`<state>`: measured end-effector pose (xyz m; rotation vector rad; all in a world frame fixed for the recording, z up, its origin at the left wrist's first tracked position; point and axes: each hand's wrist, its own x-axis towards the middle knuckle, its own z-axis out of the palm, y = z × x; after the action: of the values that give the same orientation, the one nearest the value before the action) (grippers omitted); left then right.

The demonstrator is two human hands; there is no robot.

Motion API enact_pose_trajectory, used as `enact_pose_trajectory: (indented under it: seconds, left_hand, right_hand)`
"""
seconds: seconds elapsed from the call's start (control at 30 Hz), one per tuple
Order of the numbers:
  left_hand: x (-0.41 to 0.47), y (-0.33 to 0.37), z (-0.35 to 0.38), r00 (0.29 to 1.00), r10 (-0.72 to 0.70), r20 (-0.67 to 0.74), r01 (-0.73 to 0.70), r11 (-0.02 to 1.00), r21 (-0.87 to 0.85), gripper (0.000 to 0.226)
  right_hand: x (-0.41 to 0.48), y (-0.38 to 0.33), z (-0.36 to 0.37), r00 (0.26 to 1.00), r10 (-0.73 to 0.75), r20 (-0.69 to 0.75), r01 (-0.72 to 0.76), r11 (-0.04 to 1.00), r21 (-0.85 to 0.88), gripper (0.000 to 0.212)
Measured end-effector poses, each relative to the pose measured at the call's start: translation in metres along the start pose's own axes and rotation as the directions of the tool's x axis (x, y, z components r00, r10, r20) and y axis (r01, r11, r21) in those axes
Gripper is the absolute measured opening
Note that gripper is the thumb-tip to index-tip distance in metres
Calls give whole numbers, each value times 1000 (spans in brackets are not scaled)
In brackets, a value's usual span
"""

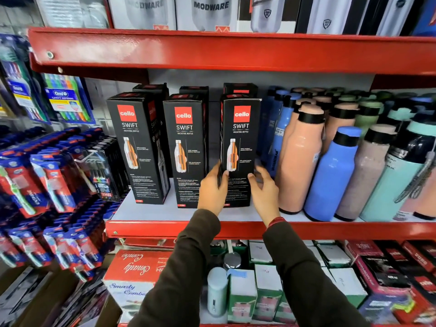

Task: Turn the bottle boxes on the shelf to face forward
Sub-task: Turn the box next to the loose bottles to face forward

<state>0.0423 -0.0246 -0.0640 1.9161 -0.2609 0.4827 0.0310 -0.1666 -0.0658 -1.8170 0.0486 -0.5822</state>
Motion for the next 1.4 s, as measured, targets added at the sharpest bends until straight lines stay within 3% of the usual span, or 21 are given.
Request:
enact_pose_trajectory:
  seconds: [0.3, 0.5, 0.7, 0.87, 0.97, 1.03, 1.17, 1.3, 1.4]
  left_hand:
    - [-4, 0, 3, 998, 20, -57, -24, 997, -67, 49]
    - [-5, 10, -2, 994, -25, -110, -6, 963, -271, 48]
    - [-17, 21, 3, 986, -108, -126, 24, 841, -540, 35]
    - [-20, 24, 7, 979, -21, -204, -73, 893, -444, 33]
    - [-15, 20, 9, 970, 90, -228, -141, 966, -218, 38]
    - [-11, 17, 9, 979, 87, -183, -114, 984, -139, 43]
    - [-8, 10, 7, 993, 2, -114, -23, 983, -184, 41]
    - [-9, 5, 5, 991, -29, -130, -1, 974, -227, 36]
    - [-13, 6, 4, 984, -23, -176, -24, 966, -258, 33]
  right_hand:
    - [-6, -1, -3, 998, -40, -56, 43, 998, 44, 35]
    - [-12, -10, -11, 982, -174, 74, 174, 985, 13, 69]
    - [-12, -17, -6, 985, -170, -28, 171, 985, 12, 81]
    - [-10, -18, -9, 988, -127, -93, 126, 992, -10, 77]
    - [-6, -21, -18, 991, -123, -55, 122, 992, -21, 72]
    - [-3, -22, -23, 992, -125, -5, 125, 992, -36, 72]
    - [0, -24, -29, 983, -150, 109, 153, 988, -17, 78]
    - [1, -23, -32, 966, -146, 213, 143, 989, 29, 101]
    - [1, -20, -31, 957, -157, 243, 152, 988, 41, 91]
